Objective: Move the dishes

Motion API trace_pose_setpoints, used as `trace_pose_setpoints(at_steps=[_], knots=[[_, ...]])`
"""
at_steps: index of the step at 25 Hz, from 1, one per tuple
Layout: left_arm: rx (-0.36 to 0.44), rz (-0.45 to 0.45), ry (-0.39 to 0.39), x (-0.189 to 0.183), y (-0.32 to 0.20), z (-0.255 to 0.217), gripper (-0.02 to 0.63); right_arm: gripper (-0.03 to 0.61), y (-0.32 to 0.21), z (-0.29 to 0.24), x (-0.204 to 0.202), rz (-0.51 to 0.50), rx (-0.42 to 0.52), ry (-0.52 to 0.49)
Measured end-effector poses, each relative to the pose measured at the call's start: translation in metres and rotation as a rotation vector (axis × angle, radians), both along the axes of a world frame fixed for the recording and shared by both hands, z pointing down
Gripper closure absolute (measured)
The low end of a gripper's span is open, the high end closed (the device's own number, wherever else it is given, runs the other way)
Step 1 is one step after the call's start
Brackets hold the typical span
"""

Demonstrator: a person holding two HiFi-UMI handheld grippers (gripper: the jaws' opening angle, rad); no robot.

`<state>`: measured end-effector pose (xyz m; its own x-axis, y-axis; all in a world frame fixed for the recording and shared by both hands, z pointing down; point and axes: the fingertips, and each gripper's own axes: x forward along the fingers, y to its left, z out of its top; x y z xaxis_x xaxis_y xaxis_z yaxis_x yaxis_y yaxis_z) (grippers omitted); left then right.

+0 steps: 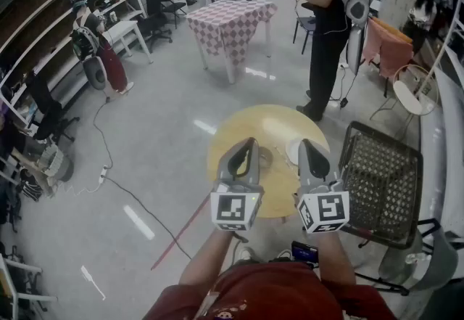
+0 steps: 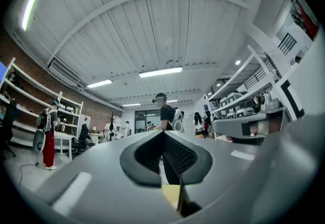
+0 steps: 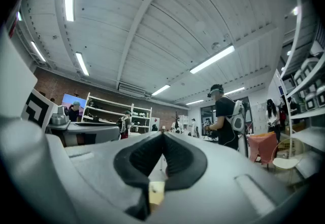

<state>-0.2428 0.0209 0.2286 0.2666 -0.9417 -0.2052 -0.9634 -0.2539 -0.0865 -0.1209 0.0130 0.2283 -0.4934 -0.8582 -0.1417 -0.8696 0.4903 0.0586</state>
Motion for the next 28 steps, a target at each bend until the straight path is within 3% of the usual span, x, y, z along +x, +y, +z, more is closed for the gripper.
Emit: trace_pose_setpoints(at_steps=[14,28], knots=[[0.045,-0.050,-0.044,0.036,-0.002,-0.005,0.606,0.577,-0.005,0.003,0.042,0.019,0.004,-0.056],[0.001,-0.111,-0.045,0.084,-0.012,0.011,0.606,0.577,-0.021,0.020,0.086,-0.062,-0.044,-0.074]])
